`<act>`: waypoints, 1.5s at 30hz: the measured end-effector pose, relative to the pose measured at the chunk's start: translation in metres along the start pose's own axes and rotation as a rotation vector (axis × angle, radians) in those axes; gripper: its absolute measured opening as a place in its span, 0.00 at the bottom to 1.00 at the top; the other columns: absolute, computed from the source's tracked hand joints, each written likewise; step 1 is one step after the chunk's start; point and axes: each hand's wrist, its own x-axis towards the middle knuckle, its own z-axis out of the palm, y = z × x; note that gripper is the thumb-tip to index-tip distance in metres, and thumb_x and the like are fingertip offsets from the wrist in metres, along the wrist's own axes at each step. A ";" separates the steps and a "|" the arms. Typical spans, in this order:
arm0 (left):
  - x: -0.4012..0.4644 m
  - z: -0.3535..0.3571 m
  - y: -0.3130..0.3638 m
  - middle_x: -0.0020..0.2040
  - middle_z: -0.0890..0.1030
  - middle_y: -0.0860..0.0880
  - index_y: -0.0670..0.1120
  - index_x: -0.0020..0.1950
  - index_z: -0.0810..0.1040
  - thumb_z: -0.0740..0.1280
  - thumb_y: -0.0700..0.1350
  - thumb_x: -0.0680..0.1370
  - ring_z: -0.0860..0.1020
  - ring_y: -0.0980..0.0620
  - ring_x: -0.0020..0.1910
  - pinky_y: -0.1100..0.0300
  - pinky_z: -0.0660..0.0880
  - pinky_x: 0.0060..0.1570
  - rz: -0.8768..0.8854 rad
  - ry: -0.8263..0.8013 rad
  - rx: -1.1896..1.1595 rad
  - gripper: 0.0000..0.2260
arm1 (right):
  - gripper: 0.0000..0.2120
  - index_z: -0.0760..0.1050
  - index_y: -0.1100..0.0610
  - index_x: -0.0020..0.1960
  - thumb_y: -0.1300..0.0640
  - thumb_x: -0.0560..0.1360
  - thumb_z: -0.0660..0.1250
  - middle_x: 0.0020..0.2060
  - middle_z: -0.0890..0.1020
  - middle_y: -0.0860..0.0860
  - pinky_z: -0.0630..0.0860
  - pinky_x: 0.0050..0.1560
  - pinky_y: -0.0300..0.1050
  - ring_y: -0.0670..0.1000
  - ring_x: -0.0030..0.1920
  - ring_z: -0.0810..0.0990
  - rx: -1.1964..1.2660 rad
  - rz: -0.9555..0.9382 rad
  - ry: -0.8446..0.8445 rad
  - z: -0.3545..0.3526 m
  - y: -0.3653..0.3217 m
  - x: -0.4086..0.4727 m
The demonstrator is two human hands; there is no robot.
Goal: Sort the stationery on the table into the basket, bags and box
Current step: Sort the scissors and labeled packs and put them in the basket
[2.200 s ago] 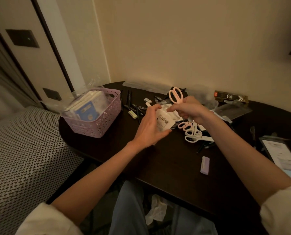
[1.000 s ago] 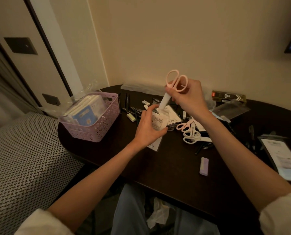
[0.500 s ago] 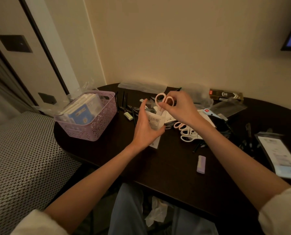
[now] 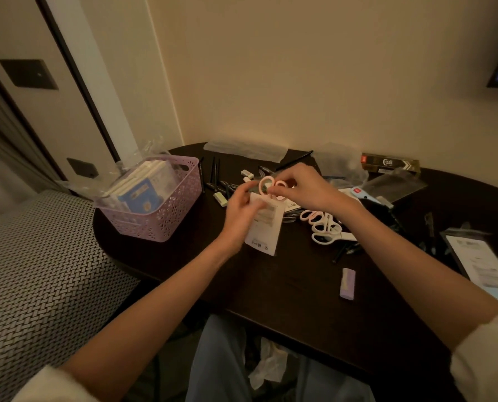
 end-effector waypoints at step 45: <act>-0.013 -0.046 0.033 0.54 0.81 0.42 0.40 0.48 0.78 0.62 0.34 0.79 0.82 0.44 0.53 0.55 0.80 0.46 -0.090 -0.201 -0.216 0.06 | 0.07 0.78 0.56 0.50 0.63 0.72 0.71 0.51 0.83 0.55 0.81 0.46 0.45 0.51 0.51 0.84 0.805 0.160 0.089 0.023 -0.003 -0.042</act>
